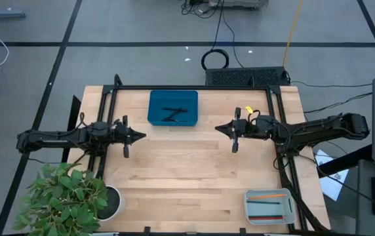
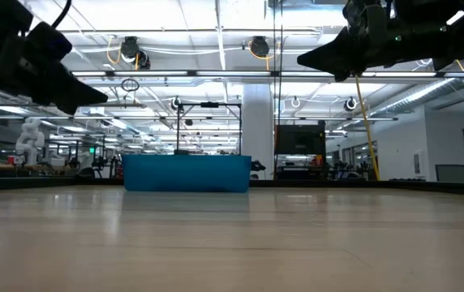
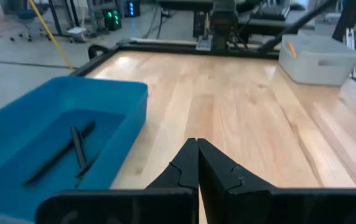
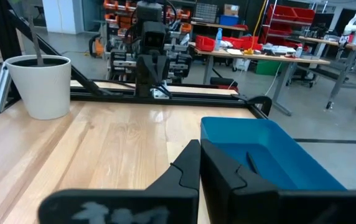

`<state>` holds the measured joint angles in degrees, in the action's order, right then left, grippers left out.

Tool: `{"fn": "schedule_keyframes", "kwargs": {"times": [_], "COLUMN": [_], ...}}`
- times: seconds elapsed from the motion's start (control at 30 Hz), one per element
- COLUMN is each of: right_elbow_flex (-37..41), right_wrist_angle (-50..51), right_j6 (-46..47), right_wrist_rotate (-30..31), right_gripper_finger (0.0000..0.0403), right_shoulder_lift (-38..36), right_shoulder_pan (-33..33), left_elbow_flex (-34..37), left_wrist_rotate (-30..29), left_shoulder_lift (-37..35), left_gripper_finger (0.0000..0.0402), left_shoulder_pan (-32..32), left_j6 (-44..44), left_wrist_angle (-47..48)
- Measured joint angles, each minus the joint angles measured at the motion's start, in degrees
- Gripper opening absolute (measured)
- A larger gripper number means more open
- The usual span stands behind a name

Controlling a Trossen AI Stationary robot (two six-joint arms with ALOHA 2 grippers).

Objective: Sort pens & pencils
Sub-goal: Return to Home Position

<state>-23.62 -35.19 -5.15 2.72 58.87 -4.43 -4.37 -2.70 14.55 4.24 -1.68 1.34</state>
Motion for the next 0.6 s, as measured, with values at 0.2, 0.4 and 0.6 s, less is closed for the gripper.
{"fn": "schedule_keyframes", "kwargs": {"times": [0.2, 0.4, 0.6], "right_elbow_flex": [0.00, 0.00, 0.00], "right_wrist_angle": [0.33, 1.22, 1.24], "right_j6": [-0.02, -0.02, 0.17], "right_wrist_rotate": [0.00, 0.00, 0.00], "right_gripper_finger": [0.0000, 0.0000, 0.0000], "right_shoulder_lift": [0.00, 0.00, 0.00], "right_shoulder_pan": [0.02, 0.02, 0.02], "left_elbow_flex": [0.25, 0.65, 1.04], "left_wrist_rotate": [1.71, 1.99, 3.18], "left_shoulder_lift": [-4.87, -11.07, -14.42], "left_gripper_finger": [0.0002, 0.0001, 0.0001], "left_shoulder_pan": [2.00, 4.16, 4.75], "left_j6": [1.73, 1.31, 2.43], "left_wrist_angle": [2.24, 6.63, 5.47]}}
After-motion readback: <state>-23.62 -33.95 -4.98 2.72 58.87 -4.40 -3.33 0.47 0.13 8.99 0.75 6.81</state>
